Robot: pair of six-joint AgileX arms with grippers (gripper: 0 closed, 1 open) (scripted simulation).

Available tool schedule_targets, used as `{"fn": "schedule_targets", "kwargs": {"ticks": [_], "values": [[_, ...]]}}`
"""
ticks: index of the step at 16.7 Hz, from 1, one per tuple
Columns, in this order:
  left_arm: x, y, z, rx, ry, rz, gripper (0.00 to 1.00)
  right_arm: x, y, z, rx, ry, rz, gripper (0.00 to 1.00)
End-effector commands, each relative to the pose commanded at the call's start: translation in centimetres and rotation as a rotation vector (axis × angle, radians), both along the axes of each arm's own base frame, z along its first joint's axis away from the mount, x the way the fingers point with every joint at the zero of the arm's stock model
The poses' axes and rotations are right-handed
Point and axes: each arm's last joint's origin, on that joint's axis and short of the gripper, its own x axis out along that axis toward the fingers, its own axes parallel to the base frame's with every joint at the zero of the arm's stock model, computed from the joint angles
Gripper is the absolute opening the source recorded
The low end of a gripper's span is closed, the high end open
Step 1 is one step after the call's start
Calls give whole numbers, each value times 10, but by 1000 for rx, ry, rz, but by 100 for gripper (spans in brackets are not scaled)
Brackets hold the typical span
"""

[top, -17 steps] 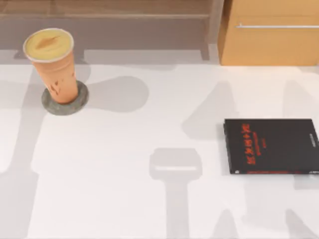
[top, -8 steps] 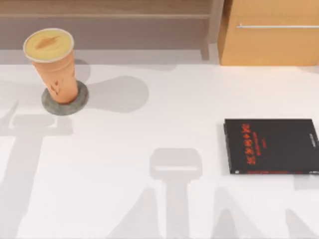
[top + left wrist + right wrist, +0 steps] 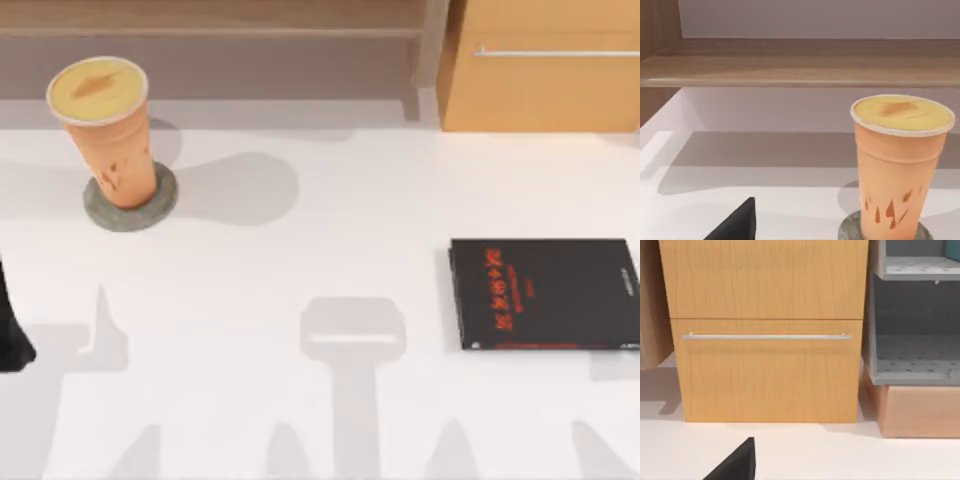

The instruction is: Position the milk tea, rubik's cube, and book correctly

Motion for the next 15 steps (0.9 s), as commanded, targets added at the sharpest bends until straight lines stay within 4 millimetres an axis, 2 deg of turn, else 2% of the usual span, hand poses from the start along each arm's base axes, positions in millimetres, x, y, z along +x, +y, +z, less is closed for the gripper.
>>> {"fn": "schedule_targets", "kwargs": {"ticks": [3, 9, 12, 15], "values": [[-1, 0, -14, 1, -7, 2, 100, 0, 0, 0, 0, 0, 0, 100], [-1, 0, -14, 1, -7, 2, 100, 0, 0, 3, 0, -3, 1, 100], [-1, 0, -14, 1, -7, 2, 100, 2, -3, 25, -5, -35, -1, 100], [-1, 0, -14, 1, -7, 2, 100, 12, -8, 65, -14, -68, -4, 100]]}}
